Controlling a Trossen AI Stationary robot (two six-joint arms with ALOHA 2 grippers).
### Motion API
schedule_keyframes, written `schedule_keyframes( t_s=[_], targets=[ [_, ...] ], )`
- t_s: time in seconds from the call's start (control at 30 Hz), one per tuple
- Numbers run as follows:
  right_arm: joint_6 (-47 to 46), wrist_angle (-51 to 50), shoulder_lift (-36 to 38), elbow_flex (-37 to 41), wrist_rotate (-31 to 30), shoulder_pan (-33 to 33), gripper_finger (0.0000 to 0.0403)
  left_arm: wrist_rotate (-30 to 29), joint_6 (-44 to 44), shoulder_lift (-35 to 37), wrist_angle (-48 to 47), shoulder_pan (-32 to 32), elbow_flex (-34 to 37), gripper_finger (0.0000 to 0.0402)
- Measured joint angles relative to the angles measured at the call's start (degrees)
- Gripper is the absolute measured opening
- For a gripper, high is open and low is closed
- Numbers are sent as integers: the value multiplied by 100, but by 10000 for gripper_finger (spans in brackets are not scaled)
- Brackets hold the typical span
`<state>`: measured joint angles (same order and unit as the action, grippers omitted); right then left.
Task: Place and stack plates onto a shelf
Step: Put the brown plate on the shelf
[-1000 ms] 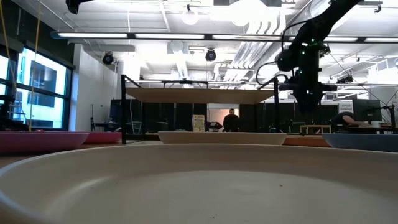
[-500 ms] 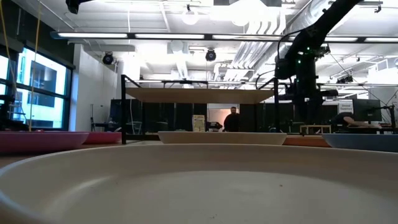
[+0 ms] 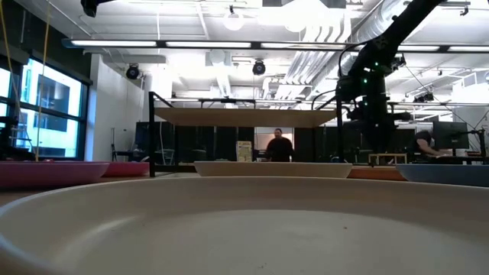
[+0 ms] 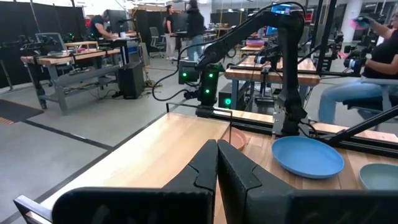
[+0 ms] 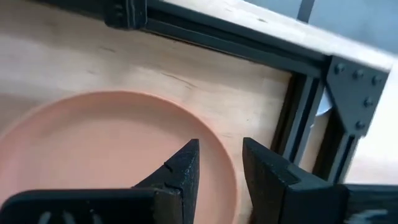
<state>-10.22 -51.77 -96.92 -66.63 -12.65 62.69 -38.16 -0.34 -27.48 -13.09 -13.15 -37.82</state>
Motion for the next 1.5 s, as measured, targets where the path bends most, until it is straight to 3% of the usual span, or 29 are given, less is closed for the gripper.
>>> schedule_keyframes(
  t_s=[0.33, 0.7, 1.5],
  targets=[
    [882, -37, -267, 0, 223, 6, 103, -1, -4, 1, 1, -2, 0, 3],
    [1056, 16, -549, 0, -130, -15, 103, -1, -22, 0, 5, 0, 0, 3],
    [1592, -6, -733, 0, 62, -69, 103, -1, -96, 2, 5, 0, 0, 3]
  ],
)
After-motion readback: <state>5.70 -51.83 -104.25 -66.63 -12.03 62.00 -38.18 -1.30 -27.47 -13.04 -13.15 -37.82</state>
